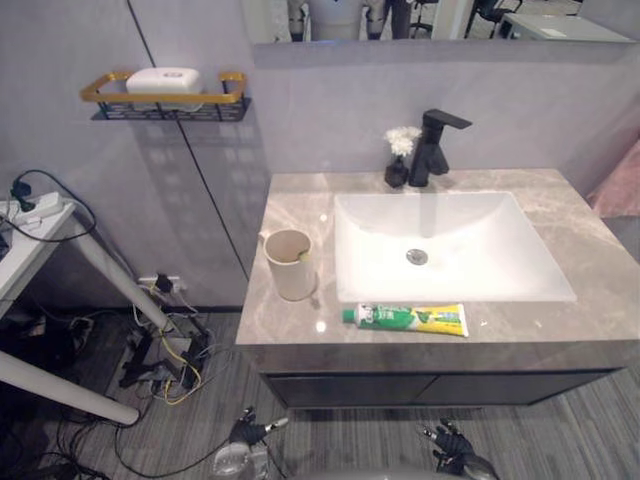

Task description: Organize washtable

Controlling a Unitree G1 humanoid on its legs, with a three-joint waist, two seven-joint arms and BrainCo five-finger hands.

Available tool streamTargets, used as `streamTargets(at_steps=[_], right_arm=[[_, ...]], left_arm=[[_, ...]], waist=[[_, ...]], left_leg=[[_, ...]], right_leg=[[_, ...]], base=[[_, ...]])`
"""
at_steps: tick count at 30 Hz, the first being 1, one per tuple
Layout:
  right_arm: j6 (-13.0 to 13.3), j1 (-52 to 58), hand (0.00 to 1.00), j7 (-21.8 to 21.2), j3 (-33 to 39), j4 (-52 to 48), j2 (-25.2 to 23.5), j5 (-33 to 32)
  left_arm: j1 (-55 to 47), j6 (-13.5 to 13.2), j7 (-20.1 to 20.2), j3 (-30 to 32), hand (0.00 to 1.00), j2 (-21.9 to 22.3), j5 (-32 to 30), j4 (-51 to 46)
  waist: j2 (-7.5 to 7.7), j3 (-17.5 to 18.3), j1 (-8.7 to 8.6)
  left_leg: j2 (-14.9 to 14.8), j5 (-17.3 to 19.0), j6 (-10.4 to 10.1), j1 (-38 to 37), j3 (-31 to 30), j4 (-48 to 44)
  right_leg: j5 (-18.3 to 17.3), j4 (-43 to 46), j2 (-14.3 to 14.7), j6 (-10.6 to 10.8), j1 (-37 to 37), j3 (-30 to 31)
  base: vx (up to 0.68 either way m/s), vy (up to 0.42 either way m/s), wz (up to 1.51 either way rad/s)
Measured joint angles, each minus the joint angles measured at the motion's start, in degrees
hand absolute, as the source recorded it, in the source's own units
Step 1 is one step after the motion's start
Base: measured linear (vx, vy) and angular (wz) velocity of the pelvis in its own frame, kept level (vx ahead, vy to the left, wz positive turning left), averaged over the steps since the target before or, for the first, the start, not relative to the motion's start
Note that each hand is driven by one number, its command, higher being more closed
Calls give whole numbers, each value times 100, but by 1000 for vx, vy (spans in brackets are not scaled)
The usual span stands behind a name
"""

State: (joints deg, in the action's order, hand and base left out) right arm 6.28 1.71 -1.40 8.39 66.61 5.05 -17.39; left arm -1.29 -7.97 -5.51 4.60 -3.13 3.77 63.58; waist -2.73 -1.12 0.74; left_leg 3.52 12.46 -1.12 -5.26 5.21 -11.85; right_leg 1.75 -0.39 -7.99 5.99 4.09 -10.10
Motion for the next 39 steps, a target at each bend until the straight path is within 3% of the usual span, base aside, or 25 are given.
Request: streamTargets(at_steps=[5,6,7,8,9,10,11,14,18,19,22,26,31,39], right_arm=[[-7,209,0,6,68,51,15,23],[-7,224,0,11,137,79,16,32],[-7,198,0,14,263,110,-24,61],[-10,198,0,28,365,190,-107,95],[1,261,0,53,652,236,-24,127],[-28,256,0,62,705,277,-49,141],[-38,254,0,77,755,291,-124,164],[-34,303,0,141,1133,294,-240,172],[-18,397,0,178,1228,291,-240,171],[-16,441,0,218,1354,292,-227,170],[-15,455,0,260,1620,285,-230,164],[-12,437,0,271,1645,272,-240,153],[-7,312,0,288,1616,171,-234,95],[40,-36,0,388,1059,50,-228,-99]], left_arm=[[-113,-4,-75,11,0,21,4,2],[-180,-6,-104,38,0,27,5,2],[-241,-13,-113,117,0,19,12,4],[-256,-22,-126,216,0,32,22,0],[-339,-77,-154,265,0,105,36,-85],[-419,-88,-203,315,0,146,49,-125],[-536,-125,-255,497,0,94,90,-199],[-832,-135,-362,829,0,45,299,-396],[-1104,-132,-410,1148,0,-62,347,-605],[-1137,-131,-476,1224,0,20,353,-728],[-1246,-133,-517,1481,0,230,425,-1099],[-1275,-149,-660,1755,0,293,457,-1418],[-1273,-148,-727,1802,0,303,456,-1472],[-1090,-137,-707,1436,0,296,469,-1323]], waist=[[23,152,0],[36,182,15],[249,150,10],[464,101,40],[124,191,-53],[204,186,34],[261,172,76],[340,135,52],[553,119,33],[528,94,25],[461,75,30],[411,26,22],[457,-37,15],[432,-277,3]], left_leg=[[44,-1,-2,-33,83,-45],[94,-18,-30,23,132,-223],[273,-169,-282,240,110,-615],[359,20,80,449,174,-758],[-368,-352,181,428,61,351],[-237,-373,264,325,-2,440],[-187,-450,170,356,30,477],[-138,-533,234,345,-105,605],[-49,-807,177,228,-312,1116],[-38,-956,115,135,-380,1339],[-161,-1220,46,-20,-535,1707],[-265,-1233,27,-60,-645,1708],[-316,-1227,4,-110,-652,1708],[-369,-1167,-59,-1,-643,1564]], right_leg=[[61,-56,-29,-79,1,33],[137,-61,-158,-25,7,-18],[234,-85,-428,113,20,-98],[250,-95,-728,125,58,-74],[275,-83,-396,124,60,-161],[213,-90,-440,202,14,-52],[189,-104,-514,194,50,-56],[101,-27,-523,112,26,-84],[-613,107,-546,110,-40,-86],[-684,157,-529,210,-84,-131],[-698,214,-402,224,-109,-266],[-707,199,-303,208,6,-393],[-699,167,-245,221,83,-393],[-683,142,-175,225,117,-294]], base=[[25,22,-10],[-8,63,-15],[-38,118,-6],[-120,111,34],[-129,107,20],[-90,68,12],[-19,55,-8],[-11,-11,19],[-64,-116,19],[-50,-146,30],[-36,-122,21],[-29,-98,14],[15,-43,3],[-3,-30,4]])
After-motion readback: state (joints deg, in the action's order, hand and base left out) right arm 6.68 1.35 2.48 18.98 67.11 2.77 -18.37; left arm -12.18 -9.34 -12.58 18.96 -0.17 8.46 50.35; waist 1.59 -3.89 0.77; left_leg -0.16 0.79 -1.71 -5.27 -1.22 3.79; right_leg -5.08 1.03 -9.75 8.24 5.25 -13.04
